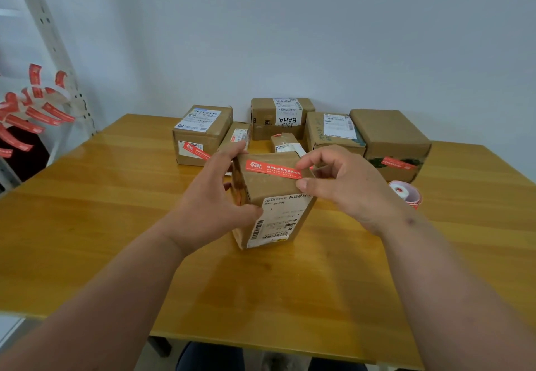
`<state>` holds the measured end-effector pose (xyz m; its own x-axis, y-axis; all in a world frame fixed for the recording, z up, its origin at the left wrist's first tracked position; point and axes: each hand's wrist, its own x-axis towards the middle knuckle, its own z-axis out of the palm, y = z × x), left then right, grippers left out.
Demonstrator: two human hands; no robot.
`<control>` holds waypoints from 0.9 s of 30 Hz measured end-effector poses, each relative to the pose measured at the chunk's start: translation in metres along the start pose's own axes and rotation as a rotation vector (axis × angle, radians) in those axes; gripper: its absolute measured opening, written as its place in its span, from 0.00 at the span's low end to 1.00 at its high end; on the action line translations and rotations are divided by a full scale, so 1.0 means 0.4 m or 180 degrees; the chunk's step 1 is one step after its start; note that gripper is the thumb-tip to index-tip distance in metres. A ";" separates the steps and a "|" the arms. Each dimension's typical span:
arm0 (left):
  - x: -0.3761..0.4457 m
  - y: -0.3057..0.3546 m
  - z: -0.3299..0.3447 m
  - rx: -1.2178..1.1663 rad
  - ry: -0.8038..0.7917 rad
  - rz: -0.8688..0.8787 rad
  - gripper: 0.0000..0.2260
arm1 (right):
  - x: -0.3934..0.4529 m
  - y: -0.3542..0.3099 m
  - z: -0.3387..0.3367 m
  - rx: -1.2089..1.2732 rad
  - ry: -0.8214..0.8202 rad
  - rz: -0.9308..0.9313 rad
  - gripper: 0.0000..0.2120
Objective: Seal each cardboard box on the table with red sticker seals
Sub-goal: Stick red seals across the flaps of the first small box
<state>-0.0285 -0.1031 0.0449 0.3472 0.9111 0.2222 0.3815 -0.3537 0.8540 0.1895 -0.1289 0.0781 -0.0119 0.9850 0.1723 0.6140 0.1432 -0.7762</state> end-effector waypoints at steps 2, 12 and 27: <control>0.000 0.006 0.000 0.0019 -0.0013 0.0026 0.44 | 0.001 -0.003 -0.005 -0.0147 -0.0027 -0.0023 0.08; 0.009 0.006 -0.007 0.0086 -0.0172 0.0037 0.44 | 0.011 0.008 -0.009 -0.0759 0.0103 -0.0568 0.03; 0.009 0.003 -0.003 -0.0192 -0.0274 -0.0167 0.46 | 0.002 0.004 0.004 -0.1936 0.0468 -0.1701 0.08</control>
<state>-0.0277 -0.1002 0.0473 0.4013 0.9055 0.1376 0.3497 -0.2903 0.8908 0.1892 -0.1279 0.0762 -0.3462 0.7701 0.5358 0.8757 0.4702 -0.1099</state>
